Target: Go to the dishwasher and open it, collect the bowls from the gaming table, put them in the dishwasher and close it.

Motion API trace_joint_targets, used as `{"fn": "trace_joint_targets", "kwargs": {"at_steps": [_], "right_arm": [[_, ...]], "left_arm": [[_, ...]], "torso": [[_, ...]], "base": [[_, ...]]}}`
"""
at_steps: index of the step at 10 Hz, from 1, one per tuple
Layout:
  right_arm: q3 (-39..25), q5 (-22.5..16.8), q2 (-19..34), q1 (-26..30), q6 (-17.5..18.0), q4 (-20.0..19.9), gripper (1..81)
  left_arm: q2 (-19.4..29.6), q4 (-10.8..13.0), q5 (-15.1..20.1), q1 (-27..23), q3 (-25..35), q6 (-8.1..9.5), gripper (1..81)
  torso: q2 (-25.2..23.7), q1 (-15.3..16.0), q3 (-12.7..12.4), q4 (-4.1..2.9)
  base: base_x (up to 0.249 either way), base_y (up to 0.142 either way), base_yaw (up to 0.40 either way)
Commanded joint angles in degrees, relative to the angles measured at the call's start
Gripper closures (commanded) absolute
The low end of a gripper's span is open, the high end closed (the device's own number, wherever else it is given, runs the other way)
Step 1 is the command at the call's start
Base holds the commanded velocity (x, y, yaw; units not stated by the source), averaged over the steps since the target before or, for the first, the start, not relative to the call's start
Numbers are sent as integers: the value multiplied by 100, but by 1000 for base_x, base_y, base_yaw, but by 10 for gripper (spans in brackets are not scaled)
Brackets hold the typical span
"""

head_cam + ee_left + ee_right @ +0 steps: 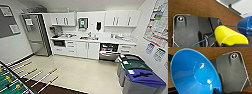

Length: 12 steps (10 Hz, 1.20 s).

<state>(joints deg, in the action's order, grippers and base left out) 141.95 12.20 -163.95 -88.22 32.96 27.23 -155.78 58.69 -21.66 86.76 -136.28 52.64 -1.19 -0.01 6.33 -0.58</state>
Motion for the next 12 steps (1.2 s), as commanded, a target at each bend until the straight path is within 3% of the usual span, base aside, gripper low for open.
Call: {"fn": "trace_joint_targets", "kwargs": {"at_steps": [1, 12], "right_arm": [[-125, -227, -35, 125, -88, 212, 811], [-116, -227, -26, 116, -88, 212, 811]], "left_arm": [[117, 64, 83, -207, 40, 1, 811], [126, 55, 83, -207, 40, 1, 811]], "torso": [[0, 1, 0, 0], [2, 1, 0, 0]], "base": [[160, -99, 0], [161, -99, 0]]}}
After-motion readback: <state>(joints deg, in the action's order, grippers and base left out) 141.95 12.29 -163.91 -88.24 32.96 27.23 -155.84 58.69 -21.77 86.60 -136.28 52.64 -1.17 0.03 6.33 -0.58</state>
